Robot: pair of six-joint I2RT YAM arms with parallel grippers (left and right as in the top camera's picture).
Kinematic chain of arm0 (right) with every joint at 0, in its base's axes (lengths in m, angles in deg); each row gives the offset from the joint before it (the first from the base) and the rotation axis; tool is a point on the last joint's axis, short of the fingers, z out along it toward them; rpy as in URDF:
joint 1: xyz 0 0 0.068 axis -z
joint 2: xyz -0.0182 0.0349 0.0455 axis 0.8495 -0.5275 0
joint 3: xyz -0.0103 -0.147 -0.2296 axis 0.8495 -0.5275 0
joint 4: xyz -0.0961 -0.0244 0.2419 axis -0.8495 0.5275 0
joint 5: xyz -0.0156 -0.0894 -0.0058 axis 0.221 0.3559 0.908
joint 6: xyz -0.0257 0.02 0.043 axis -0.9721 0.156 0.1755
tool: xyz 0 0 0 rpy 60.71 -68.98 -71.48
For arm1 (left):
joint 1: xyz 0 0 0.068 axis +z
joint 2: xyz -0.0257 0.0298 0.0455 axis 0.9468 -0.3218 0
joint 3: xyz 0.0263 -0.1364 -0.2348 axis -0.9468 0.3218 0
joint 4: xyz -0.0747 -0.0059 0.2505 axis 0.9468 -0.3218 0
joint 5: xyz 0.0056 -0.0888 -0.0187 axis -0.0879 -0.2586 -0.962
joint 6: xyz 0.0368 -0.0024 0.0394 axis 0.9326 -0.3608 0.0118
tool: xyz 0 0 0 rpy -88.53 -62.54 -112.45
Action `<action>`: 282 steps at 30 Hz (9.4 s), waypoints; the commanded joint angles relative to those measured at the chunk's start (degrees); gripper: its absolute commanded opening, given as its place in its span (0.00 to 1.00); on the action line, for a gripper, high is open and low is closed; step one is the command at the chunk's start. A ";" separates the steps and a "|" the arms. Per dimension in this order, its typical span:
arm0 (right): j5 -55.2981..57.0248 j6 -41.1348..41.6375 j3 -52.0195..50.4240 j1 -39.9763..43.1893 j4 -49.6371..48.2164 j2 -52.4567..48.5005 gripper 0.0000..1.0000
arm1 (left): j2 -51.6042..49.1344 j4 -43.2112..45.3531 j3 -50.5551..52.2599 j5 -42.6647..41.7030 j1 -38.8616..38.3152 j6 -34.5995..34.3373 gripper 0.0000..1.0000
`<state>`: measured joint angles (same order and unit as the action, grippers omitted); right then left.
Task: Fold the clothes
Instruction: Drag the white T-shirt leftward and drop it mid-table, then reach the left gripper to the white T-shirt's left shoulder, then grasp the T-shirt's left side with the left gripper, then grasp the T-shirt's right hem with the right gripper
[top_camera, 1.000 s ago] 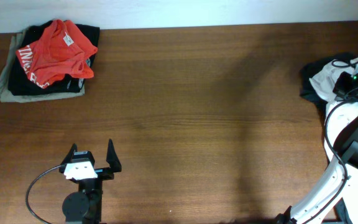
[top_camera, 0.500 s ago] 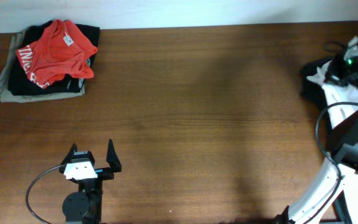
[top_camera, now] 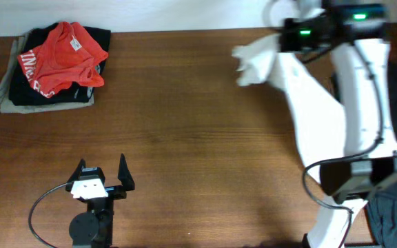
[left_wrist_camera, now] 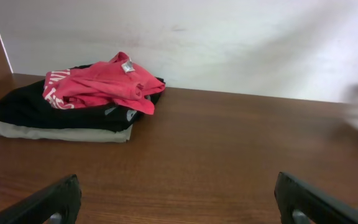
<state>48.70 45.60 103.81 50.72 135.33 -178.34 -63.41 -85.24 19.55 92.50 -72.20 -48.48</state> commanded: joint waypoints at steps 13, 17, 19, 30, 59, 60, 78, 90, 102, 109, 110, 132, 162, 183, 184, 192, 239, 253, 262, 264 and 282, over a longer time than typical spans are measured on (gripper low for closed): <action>4.11 8.59 0.50 -34.21 -8.94 -15.74 0.24 | 0.26 -0.26 0.13 0.44 0.28 0.96 0.99; 10.99 8.59 2.97 -30.93 -3.76 -12.48 0.29 | 0.28 -0.26 0.13 0.44 0.31 0.94 0.99; 14.10 8.59 4.66 -27.85 0.76 -10.88 0.44 | 0.26 -0.26 0.13 0.44 0.31 0.96 0.99; 16.81 8.59 2.12 -5.51 17.90 -10.08 0.99 | 0.26 -0.26 0.13 0.44 0.28 0.96 0.99; 17.25 8.59 -6.54 11.69 14.38 -10.08 0.99 | 0.28 9.81 0.11 -20.50 0.28 0.92 0.99; 17.25 8.61 -6.54 11.69 14.38 -10.08 0.99 | 0.28 12.33 0.09 -21.59 0.28 0.90 0.99; 17.25 8.59 -6.54 11.69 14.38 -10.08 0.99 | -53.72 -6.80 -48.37 -42.27 0.28 -1.22 0.99; 17.25 8.59 -6.54 11.69 14.38 -10.08 0.99 | -80.74 10.64 -57.70 -59.67 0.24 -9.38 0.99; 17.25 8.59 -6.54 11.69 14.38 -10.08 0.99 | -84.46 14.64 -57.68 -59.65 -1.01 -16.02 0.99; 17.25 8.59 -6.54 11.69 14.38 -10.08 0.99 | -84.46 17.16 -57.70 -59.67 -2.49 -16.02 0.99; 17.25 8.61 -6.54 11.69 14.38 -10.08 0.99 | -84.46 17.09 -57.70 -59.67 -2.67 -16.02 0.99; 17.25 8.59 -6.54 11.69 14.38 -10.08 0.99 | -84.46 9.64 -57.68 -62.75 -3.54 -16.04 0.99; 17.25 8.61 -6.54 11.69 14.38 -10.08 0.99 | -99.54 -7.04 -57.70 -11.10 -21.38 -54.36 0.99; 17.25 8.59 -6.54 11.69 14.38 -10.08 0.99 | -104.06 -0.46 -57.70 -10.71 -21.38 -56.26 0.98; 17.25 8.59 -6.54 11.69 14.38 -10.08 0.99 | -104.06 -0.20 -57.70 -10.40 -21.38 -56.26 0.98; 17.25 8.61 -6.54 11.69 14.38 -10.08 0.99 | -105.44 0.68 -57.70 -5.68 -21.38 -56.26 0.98; 11.30 11.87 -18.25 9.20 24.57 4.37 0.97 | -107.32 5.35 -57.70 0.07 -21.38 -52.17 0.20; 17.00 22.40 -60.15 0.94 -0.04 18.36 0.99 | -107.32 4.92 -57.70 0.07 -21.38 -52.15 0.20; 11.85 22.05 -71.38 7.19 -12.39 18.21 0.81 | -107.32 4.96 -57.70 0.44 -21.38 -52.17 0.21; 11.69 22.08 -72.85 7.08 -14.01 18.21 0.79 | -107.32 4.96 -57.70 0.44 -21.38 -52.17 0.21; 12.50 21.03 -77.68 7.13 -22.34 18.14 0.62 | -107.32 4.94 -57.70 0.37 -21.38 -52.17 0.22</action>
<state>61.10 66.54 26.44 57.97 113.08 -160.16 -170.16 -80.41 -37.78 92.08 -93.40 -101.39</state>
